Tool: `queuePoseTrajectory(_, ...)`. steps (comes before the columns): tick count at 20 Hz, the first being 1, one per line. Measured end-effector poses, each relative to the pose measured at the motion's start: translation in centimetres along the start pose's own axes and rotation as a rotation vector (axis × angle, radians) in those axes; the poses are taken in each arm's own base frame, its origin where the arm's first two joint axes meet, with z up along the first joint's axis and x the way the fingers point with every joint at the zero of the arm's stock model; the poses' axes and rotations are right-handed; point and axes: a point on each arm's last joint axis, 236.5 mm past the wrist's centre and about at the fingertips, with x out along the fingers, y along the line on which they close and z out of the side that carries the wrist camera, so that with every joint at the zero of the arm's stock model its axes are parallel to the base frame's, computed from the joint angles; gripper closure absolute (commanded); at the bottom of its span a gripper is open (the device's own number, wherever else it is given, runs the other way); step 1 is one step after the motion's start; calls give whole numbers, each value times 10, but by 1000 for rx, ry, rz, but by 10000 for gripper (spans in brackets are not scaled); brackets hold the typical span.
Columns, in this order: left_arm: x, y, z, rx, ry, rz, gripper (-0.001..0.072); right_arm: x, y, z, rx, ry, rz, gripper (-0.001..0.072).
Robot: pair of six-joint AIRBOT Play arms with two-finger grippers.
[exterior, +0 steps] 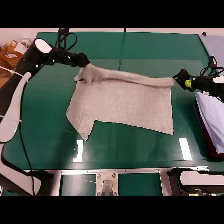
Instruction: Fold the shirts.
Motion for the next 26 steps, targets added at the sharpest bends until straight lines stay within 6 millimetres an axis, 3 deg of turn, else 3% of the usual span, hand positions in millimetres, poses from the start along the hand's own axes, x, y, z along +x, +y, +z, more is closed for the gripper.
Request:
queuePoseTrajectory(1, 1, 4, -6, -14, 25, 3, 250, -1, -5, 2, -4, 8, -5, 351)
queuePoseTrajectory(3, -9, 15, -13, -32, 73, 13, 463, -11, -19, 5, -4, 42, -15, 460)
queuePoseTrajectory(4, -17, 23, -19, -40, 109, 18, 616, -20, -28, 5, 8, 69, -16, 576)
queuePoseTrajectory(5, -27, 31, -22, -53, 134, 26, 687, -31, -36, 4, 22, 94, -16, 704)
queuePoseTrajectory(7, -49, 48, -29, -93, 182, 33, 687, -56, -53, -3, 63, 148, -15, 704)
queuePoseTrajectory(11, -92, 73, -57, -190, 294, 30, 687, -104, -74, -41, 147, 235, -32, 698)
queuePoseTrajectory(13, -113, 83, -80, -252, 347, 28, 687, -126, -93, -71, 188, 281, -97, 445)
queuePoseTrajectory(14, -124, 89, -96, -288, 365, 29, 687, -135, -104, -90, 217, 312, -141, 409)
queuePoseTrajectory(16, -141, 97, -135, -374, 393, 19, 687, -148, -125, -130, 292, 379, -220, 410)
queuePoseTrajectory(19, -158, 113, -192, -517, 383, 18, 687, -154, -143, -193, 401, 490, -279, 409)
queuePoseTrajectory(21, -163, 117, -215, -610, 346, -4, 687, -151, -145, -223, 451, 525, -274, 410)
queuePoseTrajectory(23, -165, 116, -224, -658, 315, -26, 687, -143, -143, -240, 485, 523, -245, 409)
queuePoseTrajectory(26, -165, 111, -222, -694, 264, -70, 687, -131, -133, -245, 512, 484, -178, 410)
